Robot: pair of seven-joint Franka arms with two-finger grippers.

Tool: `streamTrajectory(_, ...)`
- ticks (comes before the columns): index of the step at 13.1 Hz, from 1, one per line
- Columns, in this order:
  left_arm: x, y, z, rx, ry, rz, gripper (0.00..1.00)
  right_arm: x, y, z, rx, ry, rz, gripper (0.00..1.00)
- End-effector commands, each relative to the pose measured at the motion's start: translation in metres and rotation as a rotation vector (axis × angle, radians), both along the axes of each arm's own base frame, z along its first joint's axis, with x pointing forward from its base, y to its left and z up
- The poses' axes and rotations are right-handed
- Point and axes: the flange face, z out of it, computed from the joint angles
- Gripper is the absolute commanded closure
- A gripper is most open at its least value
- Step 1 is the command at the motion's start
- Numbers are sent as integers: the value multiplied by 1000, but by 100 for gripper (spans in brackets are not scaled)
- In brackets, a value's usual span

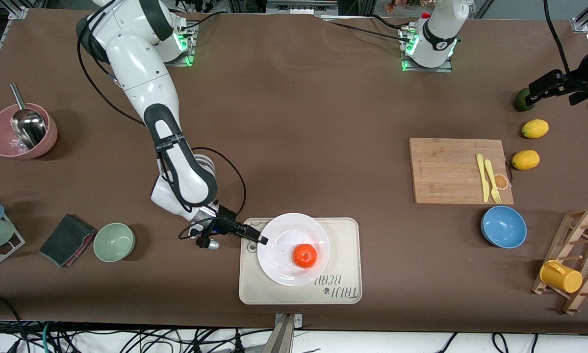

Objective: Place orange and plate with both arms
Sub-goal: 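Carry the plate with the right gripper onto the bear tray and lower it, then open the right gripper and pull it away from the plate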

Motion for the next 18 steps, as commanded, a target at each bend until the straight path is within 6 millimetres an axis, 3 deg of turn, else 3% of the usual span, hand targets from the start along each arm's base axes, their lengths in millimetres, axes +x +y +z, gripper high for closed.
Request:
streamTrajectory(1,0,0,1,-14,-10,4,0,9,-4,17,-24,-40,14,0)
streamTrajectory(4,0,0,1,-14,-10,4,0,19,-17,45,-26,-71,30,0)
streamTrajectory(7,0,0,1,-14,-9,4,0,5,-22,75,-33,-66,64,0)
streamTrajectory(12,0,0,1,-14,-9,4,0,-15,-100,144,-28,9,249,0)
streamTrajectory(18,0,2,1,-15,-9,7,0,-28,-175,203,-164,165,470,0)
